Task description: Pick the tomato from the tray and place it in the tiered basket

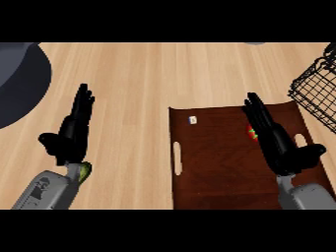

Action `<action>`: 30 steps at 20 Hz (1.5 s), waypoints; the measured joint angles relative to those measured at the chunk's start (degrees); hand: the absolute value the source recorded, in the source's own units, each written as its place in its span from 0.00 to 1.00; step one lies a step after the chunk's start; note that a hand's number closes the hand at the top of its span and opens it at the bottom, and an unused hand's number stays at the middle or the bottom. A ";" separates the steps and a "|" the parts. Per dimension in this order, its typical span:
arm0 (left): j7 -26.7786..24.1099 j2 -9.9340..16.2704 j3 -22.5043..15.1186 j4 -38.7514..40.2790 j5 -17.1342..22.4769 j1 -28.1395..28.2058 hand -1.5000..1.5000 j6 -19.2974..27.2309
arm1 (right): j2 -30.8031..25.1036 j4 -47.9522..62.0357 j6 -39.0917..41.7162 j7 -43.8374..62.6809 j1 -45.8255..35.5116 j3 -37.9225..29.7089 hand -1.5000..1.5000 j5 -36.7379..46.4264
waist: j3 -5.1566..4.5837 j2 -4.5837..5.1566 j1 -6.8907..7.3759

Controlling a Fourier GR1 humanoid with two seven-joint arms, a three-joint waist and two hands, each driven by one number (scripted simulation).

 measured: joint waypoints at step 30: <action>9.98 16.31 0.79 -2.07 -7.44 0.89 0.50 -3.90 | -13.86 -16.71 -38.87 32.16 29.20 -4.58 0.00 42.63 | -0.18 -2.20 2.16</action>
